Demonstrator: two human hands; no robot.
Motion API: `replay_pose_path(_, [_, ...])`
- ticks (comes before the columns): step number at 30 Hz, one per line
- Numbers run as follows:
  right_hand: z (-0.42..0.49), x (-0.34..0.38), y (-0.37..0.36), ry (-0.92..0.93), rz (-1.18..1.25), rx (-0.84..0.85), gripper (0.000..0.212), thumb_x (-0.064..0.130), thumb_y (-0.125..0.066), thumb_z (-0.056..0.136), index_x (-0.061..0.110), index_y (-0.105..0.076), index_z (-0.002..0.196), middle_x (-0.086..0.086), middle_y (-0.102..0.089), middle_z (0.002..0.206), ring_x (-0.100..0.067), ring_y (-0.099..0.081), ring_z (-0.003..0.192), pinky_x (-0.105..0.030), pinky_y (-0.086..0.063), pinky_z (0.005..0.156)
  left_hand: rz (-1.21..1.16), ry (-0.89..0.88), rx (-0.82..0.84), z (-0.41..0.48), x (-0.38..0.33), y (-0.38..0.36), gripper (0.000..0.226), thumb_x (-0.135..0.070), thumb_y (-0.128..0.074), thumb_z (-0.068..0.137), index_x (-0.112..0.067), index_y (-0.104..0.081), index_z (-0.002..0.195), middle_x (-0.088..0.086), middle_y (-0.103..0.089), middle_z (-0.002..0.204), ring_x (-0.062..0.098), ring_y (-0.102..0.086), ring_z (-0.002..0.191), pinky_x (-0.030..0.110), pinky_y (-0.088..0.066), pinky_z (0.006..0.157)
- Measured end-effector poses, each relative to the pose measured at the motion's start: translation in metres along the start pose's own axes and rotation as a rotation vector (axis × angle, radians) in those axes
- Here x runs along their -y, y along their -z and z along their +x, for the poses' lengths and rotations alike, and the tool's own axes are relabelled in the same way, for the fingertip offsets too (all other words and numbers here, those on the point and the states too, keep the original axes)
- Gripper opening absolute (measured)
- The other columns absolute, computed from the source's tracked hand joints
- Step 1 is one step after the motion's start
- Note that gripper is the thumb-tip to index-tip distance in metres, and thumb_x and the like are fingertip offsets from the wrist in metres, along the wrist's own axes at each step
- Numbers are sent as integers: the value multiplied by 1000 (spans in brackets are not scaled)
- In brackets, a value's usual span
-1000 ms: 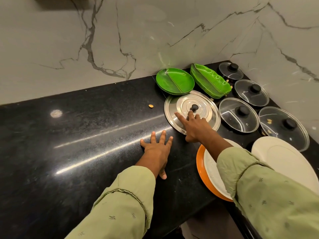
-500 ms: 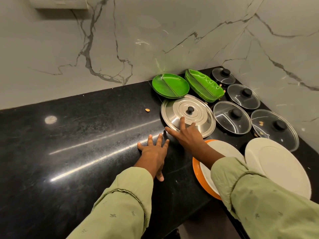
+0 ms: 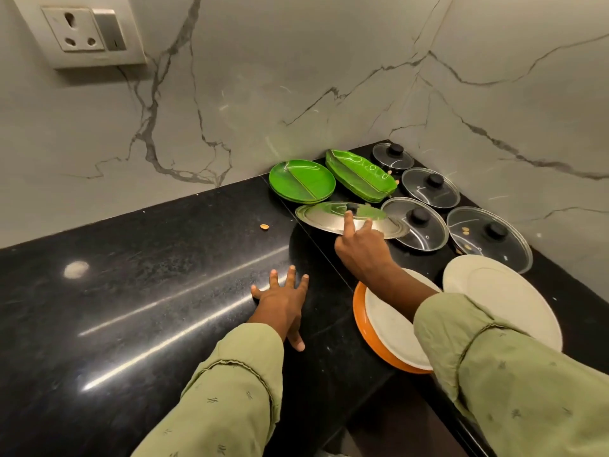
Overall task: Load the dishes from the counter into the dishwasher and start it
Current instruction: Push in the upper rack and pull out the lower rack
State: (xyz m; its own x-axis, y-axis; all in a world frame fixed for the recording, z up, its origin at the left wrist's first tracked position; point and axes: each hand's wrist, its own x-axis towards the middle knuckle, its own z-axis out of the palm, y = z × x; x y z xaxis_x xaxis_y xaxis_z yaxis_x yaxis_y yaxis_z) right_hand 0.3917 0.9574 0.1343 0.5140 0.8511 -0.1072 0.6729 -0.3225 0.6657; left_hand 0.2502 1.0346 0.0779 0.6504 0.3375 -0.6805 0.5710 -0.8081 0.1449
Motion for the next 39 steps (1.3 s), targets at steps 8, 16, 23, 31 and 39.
replay_pose_path(8, [-29,-73,29,-216,400,-285,31,10,-46,98,15,-46,129,-15,-62,105,-36,-68,81,-42,-50,62,-26,-46,-48,-4,5,-3,141,-40,-91,65,-29,16,156,2,29,161,39,23,147,75,-5,112])
replay_pose_path(16, [-93,-87,2,-949,1713,-559,52,5,-54,89,21,-34,134,-4,-57,114,-25,-58,96,-46,-51,85,-190,-49,-357,-16,14,-27,101,-54,-65,88,-25,0,160,7,11,166,33,5,152,58,-1,121])
replay_pose_path(23, [-156,-37,-61,-1238,2427,-373,28,4,-54,92,22,-65,112,-8,-69,110,-28,-66,100,-46,-59,74,10,-74,-765,-56,-13,-47,79,-56,-40,99,-26,1,159,4,12,166,28,6,153,54,1,122])
replay_pose_path(31, [-247,-11,-91,-1354,2475,-387,29,13,-50,99,12,-52,128,-10,-63,120,-26,-60,110,-43,-50,98,57,-126,-893,-113,-56,-102,77,-52,-45,98,-21,-9,159,7,0,166,30,-1,153,54,0,121])
replay_pose_path(39, [-356,12,-110,-1402,2529,-413,25,15,-52,99,13,-50,124,-8,-63,112,-23,-63,105,-43,-56,87,85,-196,-856,-173,-91,-187,82,-53,-48,96,-19,-8,159,9,-5,166,31,-4,153,54,-4,122])
